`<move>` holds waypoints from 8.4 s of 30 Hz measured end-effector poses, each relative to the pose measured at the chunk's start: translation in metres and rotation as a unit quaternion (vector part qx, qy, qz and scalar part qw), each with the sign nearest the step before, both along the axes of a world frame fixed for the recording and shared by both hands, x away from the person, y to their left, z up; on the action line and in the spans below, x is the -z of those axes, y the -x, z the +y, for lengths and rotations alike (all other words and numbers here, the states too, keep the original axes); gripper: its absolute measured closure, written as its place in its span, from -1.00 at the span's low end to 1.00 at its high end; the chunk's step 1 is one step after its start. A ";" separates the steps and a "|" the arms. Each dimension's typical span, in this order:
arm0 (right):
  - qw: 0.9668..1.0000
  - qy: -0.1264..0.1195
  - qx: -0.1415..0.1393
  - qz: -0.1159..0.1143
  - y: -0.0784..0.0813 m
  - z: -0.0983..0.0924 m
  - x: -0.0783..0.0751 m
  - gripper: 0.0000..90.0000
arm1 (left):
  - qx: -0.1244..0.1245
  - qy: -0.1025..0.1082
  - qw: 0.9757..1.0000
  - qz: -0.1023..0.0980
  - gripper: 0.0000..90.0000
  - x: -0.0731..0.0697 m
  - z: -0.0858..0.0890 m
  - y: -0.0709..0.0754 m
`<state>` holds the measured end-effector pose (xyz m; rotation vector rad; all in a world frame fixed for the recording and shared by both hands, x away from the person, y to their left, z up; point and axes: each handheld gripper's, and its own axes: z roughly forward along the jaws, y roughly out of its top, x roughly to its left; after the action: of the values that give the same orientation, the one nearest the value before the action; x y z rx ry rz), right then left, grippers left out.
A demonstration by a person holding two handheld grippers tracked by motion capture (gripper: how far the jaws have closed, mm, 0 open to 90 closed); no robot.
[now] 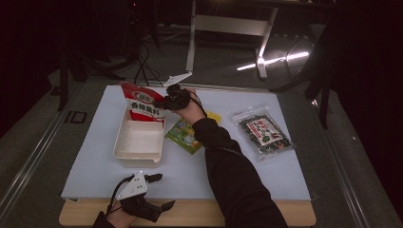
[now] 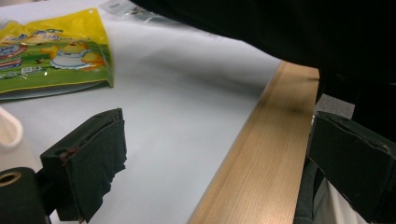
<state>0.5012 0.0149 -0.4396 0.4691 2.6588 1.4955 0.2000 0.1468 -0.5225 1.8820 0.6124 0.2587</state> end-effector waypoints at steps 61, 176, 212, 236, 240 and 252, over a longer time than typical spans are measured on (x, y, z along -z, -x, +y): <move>0.959 0.042 0.279 0.001 0.046 -0.345 0.023 1.00 | 0.050 -0.010 0.999 0.012 -0.88 0.006 -0.029 -0.014; 0.958 0.097 0.250 0.103 0.190 -0.347 0.095 1.00 | 0.075 -0.011 0.997 0.010 -0.88 0.003 -0.042 -0.020; 0.968 0.120 0.218 0.036 0.114 -0.314 0.048 0.43 | 0.076 -0.014 0.997 0.010 -0.88 0.004 -0.042 -0.021; 0.968 0.152 0.184 0.079 0.032 -0.289 0.071 0.03 | 0.057 -0.014 0.998 0.016 -0.88 0.007 -0.033 -0.015; 0.968 0.157 0.177 0.087 0.027 -0.286 0.073 0.01 | 0.054 -0.015 0.998 0.017 -0.88 0.007 -0.031 -0.015; 0.967 0.177 0.136 0.120 0.019 -0.281 0.078 0.42 | 0.047 -0.015 0.999 0.019 -0.88 0.008 -0.028 -0.013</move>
<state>0.4820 -0.2658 -0.5176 0.9870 2.8041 0.9137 0.2132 0.1185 -0.5306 1.9420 0.5460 0.1723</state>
